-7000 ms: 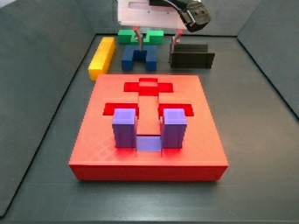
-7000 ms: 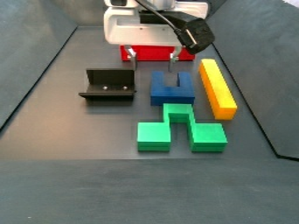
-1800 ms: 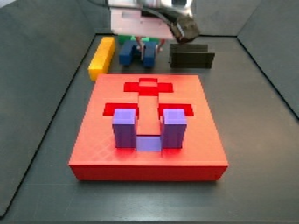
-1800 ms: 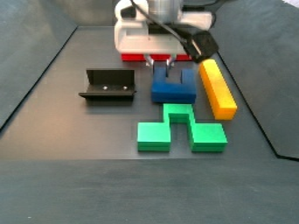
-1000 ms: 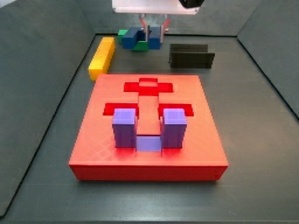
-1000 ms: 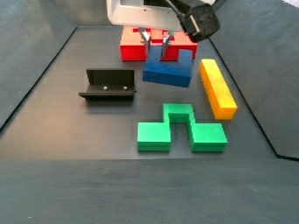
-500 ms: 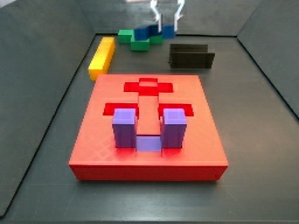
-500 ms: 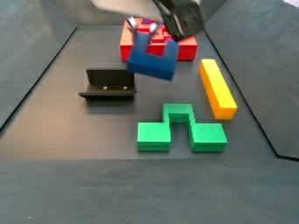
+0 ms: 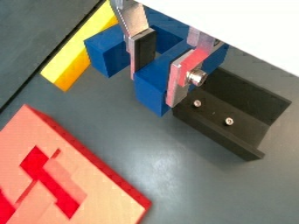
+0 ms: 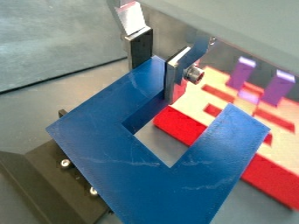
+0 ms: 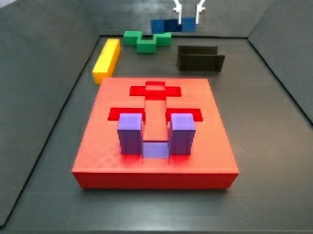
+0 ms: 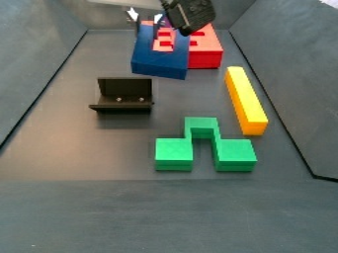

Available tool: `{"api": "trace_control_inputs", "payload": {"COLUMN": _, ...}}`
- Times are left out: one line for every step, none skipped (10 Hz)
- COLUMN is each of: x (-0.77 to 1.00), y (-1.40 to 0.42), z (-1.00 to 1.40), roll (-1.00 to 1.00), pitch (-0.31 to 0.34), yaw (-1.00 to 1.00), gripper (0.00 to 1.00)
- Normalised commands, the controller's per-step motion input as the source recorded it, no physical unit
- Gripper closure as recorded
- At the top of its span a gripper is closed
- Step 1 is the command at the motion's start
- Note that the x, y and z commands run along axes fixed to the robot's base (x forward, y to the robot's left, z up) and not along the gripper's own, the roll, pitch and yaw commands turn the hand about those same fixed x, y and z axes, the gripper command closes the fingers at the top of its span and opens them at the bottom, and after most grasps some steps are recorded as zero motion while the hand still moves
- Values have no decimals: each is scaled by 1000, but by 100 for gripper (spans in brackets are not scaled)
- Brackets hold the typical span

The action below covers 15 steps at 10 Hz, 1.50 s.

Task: Pick up the blue object. Move up. Place the blue object on the fixture. Regrasp the blue object. Move to above the board. Insert the blue object.
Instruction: Place the blue object on the fixture.

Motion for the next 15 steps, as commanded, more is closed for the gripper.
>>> {"api": "trace_control_inputs", "payload": {"x": 617, "y": 117, "z": 83, "roll": -711, "pitch": 131, "yaw": 89, "gripper": 100}}
{"api": "trace_control_inputs", "payload": {"x": 629, "y": 143, "z": 63, "roll": -749, "pitch": 103, "yaw": 60, "gripper": 100}}
{"api": "trace_control_inputs", "payload": {"x": 649, "y": 226, "z": 14, "roll": -877, "pitch": 0, "yaw": 0, "gripper": 100}}
{"api": "trace_control_inputs", "payload": {"x": 680, "y": 220, "z": 6, "roll": -831, "pitch": 0, "yaw": 0, "gripper": 100}}
{"api": "trace_control_inputs", "payload": {"x": 689, "y": 220, "z": 11, "roll": -820, "pitch": 0, "yaw": 0, "gripper": 100}}
{"api": "trace_control_inputs", "payload": {"x": 674, "y": 209, "z": 6, "roll": -786, "pitch": 0, "yaw": 0, "gripper": 100}}
{"api": "trace_control_inputs", "payload": {"x": 666, "y": 174, "z": 51, "roll": -694, "pitch": 0, "yaw": 0, "gripper": 100}}
{"api": "trace_control_inputs", "payload": {"x": 691, "y": 34, "z": 0, "roll": -143, "pitch": 109, "yaw": -6, "gripper": 100}}
{"api": "trace_control_inputs", "payload": {"x": 820, "y": 91, "z": 0, "roll": -89, "pitch": 143, "yaw": -34, "gripper": 100}}
{"api": "trace_control_inputs", "payload": {"x": 860, "y": 154, "z": -57, "roll": -51, "pitch": 206, "yaw": -57, "gripper": 100}}
{"api": "trace_control_inputs", "payload": {"x": 843, "y": 117, "z": -111, "roll": 0, "pitch": 220, "yaw": -63, "gripper": 100}}
{"api": "trace_control_inputs", "payload": {"x": 826, "y": 71, "z": -140, "roll": 0, "pitch": 214, "yaw": -60, "gripper": 100}}
{"api": "trace_control_inputs", "payload": {"x": 769, "y": 43, "z": -229, "roll": -20, "pitch": 126, "yaw": -60, "gripper": 100}}
{"api": "trace_control_inputs", "payload": {"x": 749, "y": 74, "z": -269, "roll": -103, "pitch": 83, "yaw": -43, "gripper": 100}}
{"api": "trace_control_inputs", "payload": {"x": 729, "y": 46, "z": -274, "roll": -49, "pitch": 74, "yaw": -43, "gripper": 100}}
